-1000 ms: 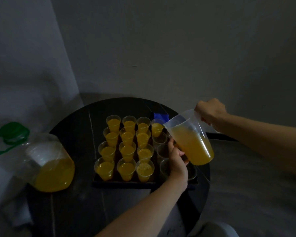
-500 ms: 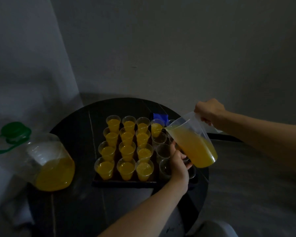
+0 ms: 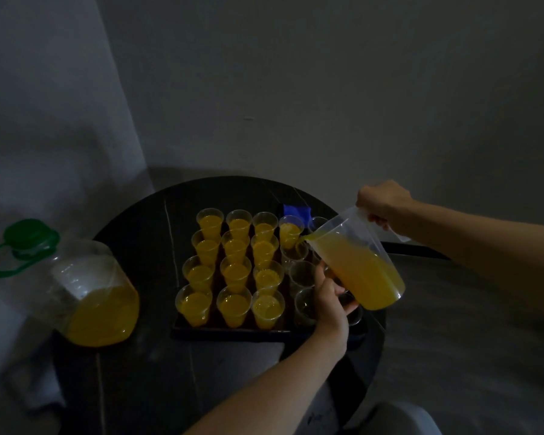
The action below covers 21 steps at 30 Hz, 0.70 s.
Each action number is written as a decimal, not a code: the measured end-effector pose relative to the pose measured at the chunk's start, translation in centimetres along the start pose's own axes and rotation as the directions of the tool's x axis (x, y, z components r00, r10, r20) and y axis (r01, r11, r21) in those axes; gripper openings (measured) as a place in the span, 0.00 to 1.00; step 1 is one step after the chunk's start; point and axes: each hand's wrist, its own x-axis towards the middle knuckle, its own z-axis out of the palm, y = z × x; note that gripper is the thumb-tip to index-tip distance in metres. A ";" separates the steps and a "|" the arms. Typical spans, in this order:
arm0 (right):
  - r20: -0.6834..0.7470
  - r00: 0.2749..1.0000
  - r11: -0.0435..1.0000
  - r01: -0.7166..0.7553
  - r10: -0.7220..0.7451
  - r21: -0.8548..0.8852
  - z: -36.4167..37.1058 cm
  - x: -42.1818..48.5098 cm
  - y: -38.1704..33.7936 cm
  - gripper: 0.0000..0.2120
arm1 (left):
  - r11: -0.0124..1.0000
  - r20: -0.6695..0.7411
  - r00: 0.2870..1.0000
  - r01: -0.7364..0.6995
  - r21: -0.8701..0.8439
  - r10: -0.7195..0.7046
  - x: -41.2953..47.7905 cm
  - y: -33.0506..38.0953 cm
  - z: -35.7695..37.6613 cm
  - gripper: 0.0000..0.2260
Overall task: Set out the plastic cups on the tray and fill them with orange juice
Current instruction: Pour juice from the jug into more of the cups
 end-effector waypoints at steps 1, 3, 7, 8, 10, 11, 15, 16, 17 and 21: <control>0.000 1.000 1.000 0.002 -0.002 -0.002 0.0 0.1 0.0 0.09 | 1.000 -0.002 1.000 0.002 0.002 -0.002 0.0 0.0 0.0 0.26; -0.005 1.000 1.000 0.001 -0.001 -0.007 0.1 0.1 -0.1 0.09 | 1.000 -0.006 1.000 0.007 0.000 -0.007 0.1 0.1 -0.1 0.26; -0.008 1.000 1.000 -0.008 0.007 -0.012 0.2 0.1 -0.2 0.09 | 1.000 0.004 1.000 0.010 0.008 -0.010 0.2 0.1 -0.2 0.27; -0.003 1.000 1.000 -0.009 0.009 -0.012 0.2 0.1 -0.2 0.09 | 1.000 0.001 1.000 0.009 0.009 -0.009 0.2 0.1 -0.2 0.27; -0.004 1.000 1.000 -0.014 0.014 -0.012 0.2 0.1 -0.2 0.09 | 1.000 -0.005 1.000 0.011 0.008 -0.011 0.2 0.1 -0.2 0.25; -0.009 1.000 1.000 -0.016 0.016 -0.013 0.2 0.1 -0.1 0.09 | 1.000 -0.005 1.000 0.013 0.005 -0.013 0.2 0.0 -0.2 0.25; -0.006 1.000 1.000 -0.016 0.016 -0.027 0.2 0.0 -0.1 0.09 | 1.000 0.005 1.000 0.018 0.015 -0.018 0.2 -0.1 -0.2 0.27; -0.006 1.000 1.000 -0.015 0.015 -0.027 0.2 0.0 -0.1 0.09 | 1.000 0.007 1.000 0.016 0.022 -0.016 0.2 -0.1 -0.1 0.27; -0.007 1.000 1.000 -0.015 0.015 -0.026 0.1 0.0 -0.1 0.09 | 1.000 0.006 1.000 0.014 0.025 -0.015 0.2 0.0 -0.1 0.27; -0.026 0.999 0.999 -0.021 0.021 -0.028 0.0 0.1 0.0 0.09 | 1.000 0.014 1.000 0.020 0.018 -0.020 0.3 0.2 0.1 0.26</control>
